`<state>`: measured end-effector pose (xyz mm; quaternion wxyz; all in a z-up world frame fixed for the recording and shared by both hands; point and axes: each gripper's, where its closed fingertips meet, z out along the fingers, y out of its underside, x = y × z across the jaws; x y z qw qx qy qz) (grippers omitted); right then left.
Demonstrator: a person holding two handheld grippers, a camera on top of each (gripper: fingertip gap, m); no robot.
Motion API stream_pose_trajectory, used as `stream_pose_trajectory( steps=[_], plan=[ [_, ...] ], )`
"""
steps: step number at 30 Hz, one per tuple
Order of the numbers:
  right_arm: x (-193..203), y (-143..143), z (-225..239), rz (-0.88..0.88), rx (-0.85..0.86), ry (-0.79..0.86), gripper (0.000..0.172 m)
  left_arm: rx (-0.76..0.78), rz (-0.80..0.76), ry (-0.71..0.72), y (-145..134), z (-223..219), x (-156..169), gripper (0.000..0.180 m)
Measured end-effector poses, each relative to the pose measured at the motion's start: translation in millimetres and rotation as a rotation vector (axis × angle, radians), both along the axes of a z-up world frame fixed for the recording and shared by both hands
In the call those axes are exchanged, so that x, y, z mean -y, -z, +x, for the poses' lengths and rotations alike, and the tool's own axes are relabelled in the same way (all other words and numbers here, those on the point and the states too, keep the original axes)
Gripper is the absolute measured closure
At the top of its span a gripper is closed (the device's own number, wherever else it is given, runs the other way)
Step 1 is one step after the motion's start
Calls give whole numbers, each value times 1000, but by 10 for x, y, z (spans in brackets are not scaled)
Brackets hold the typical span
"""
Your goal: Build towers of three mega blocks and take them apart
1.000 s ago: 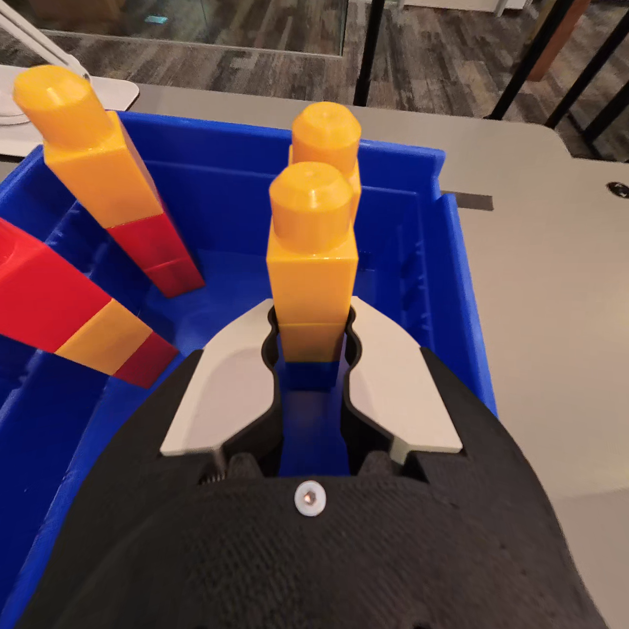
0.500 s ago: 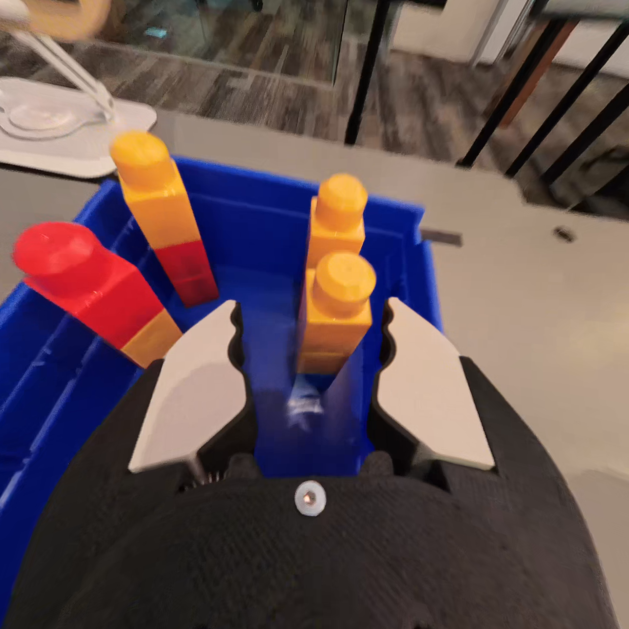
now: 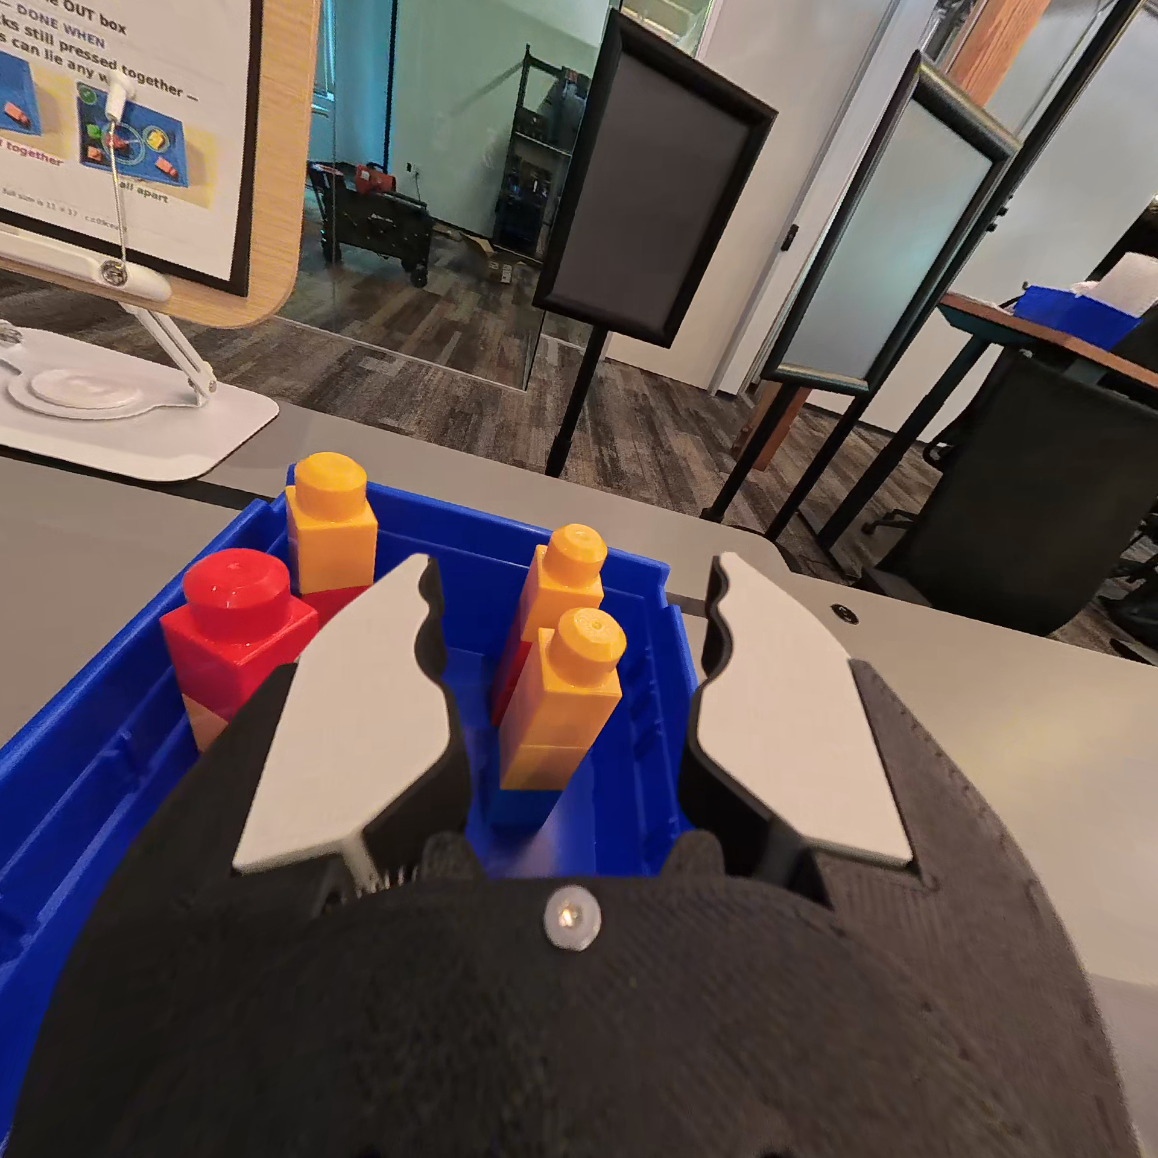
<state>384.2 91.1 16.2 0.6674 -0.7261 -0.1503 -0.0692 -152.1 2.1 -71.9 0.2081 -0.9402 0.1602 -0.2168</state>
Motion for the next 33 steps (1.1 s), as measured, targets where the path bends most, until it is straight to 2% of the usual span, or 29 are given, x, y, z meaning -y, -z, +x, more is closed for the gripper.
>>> stream_pose_trajectory(
  steps=[4,7,11,17,23,28,33],
  plan=[
    [-16,33,-9,-13,-12,-13,90,-232,-26,-109,115,-412,10,139],
    [-33,83,-35,-34,-7,-25,91,-345,-58,-77,259,-542,30,139],
    [-52,144,-80,-54,12,-37,91,-518,-162,3,474,-759,210,138],
    [-71,217,-151,-85,35,-65,91,-543,-139,98,503,-781,262,142],
    [-81,269,-197,-103,39,-87,94,-575,-121,93,506,-849,220,145],
    [-88,301,-226,-117,28,-103,94,-571,-113,90,517,-866,225,138],
    [-95,326,-245,-127,35,-109,94,-544,-136,163,493,-718,330,143]
  ],
)
